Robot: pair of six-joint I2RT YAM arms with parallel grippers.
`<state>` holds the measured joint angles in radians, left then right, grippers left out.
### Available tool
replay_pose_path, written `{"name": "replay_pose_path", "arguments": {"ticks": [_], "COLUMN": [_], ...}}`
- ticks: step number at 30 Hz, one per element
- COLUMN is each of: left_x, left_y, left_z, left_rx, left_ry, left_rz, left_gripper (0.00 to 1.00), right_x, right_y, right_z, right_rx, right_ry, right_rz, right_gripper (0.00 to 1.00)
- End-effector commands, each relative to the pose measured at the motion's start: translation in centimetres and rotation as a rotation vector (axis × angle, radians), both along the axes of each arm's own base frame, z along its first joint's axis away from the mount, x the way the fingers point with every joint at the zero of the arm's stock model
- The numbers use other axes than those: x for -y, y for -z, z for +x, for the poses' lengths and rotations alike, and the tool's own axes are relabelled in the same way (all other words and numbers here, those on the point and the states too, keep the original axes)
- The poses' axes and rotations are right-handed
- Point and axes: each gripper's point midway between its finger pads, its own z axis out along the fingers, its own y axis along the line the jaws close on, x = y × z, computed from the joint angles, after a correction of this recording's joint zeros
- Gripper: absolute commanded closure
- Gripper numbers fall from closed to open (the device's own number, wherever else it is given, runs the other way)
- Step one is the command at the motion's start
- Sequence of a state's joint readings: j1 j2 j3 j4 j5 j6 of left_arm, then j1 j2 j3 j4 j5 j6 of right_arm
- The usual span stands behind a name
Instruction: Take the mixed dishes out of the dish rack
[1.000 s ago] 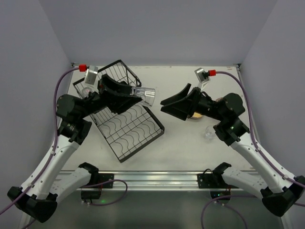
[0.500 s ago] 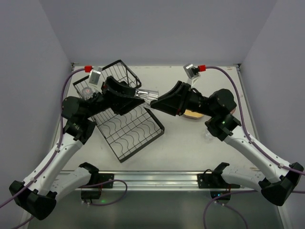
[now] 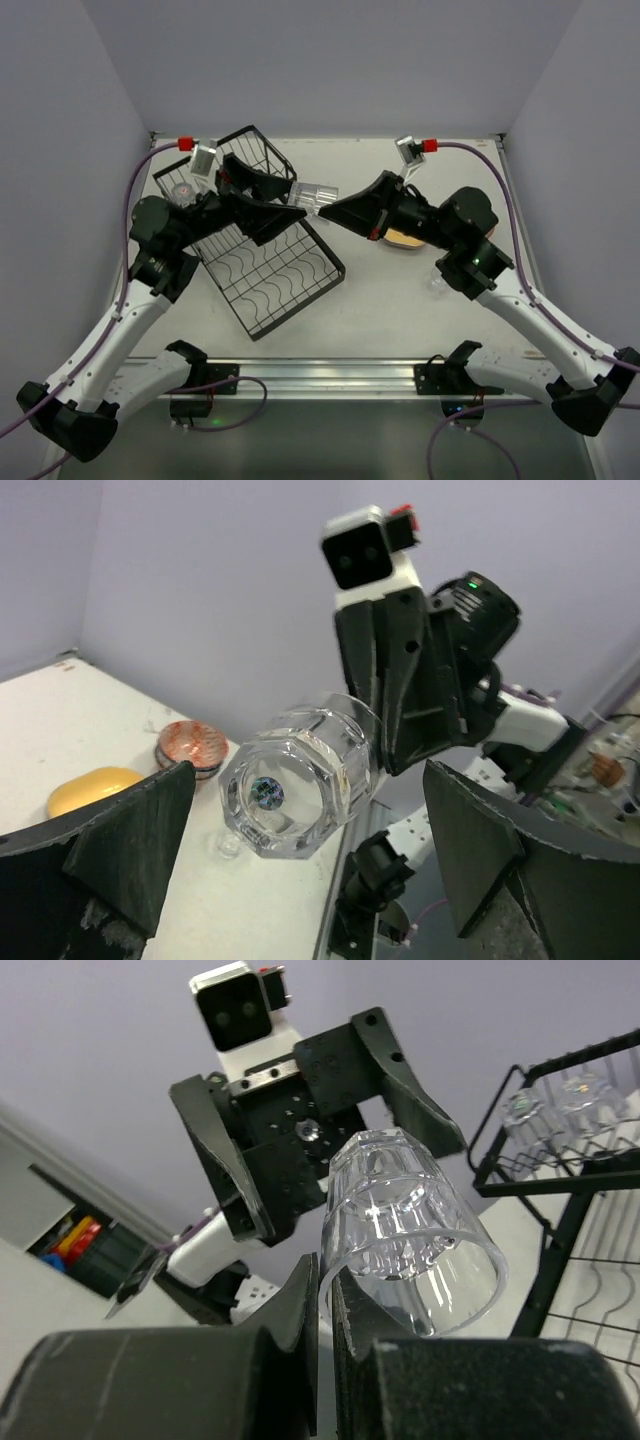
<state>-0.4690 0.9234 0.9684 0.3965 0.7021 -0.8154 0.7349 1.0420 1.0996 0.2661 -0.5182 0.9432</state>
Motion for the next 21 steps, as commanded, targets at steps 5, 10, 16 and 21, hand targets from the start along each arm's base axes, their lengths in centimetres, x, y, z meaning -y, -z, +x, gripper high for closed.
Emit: {"name": "replay_pose_path", "arguments": {"ticks": [5, 10, 16, 21], "left_x": [-5.5, -9.2, -10.5, -12.2], "left_y": [0.6, 3.0, 5.6, 7.0], "left_z": [4.5, 5.5, 5.6, 5.8], "left_rx": [-0.022, -0.052, -0.085, -0.111], "left_ry": [-0.487, -0.687, -0.725, -0.79], "left_rz": [0.201, 0.354, 0.521, 0.625], "left_gripper": [0.0, 0.0, 0.0, 0.0], "right_x": [6.3, 11.2, 14.3, 15.9], "right_y": [4.2, 12.5, 19.6, 23.6], "right_z": [3.7, 5.6, 6.4, 7.5], "right_rx": [-0.006, -0.131, -0.271, -0.372], "right_ry": [0.445, 0.636, 0.679, 0.678], "right_rz": [-0.276, -0.68, -1.081, -1.248], "right_gripper": [1.0, 1.0, 1.0, 1.0]}}
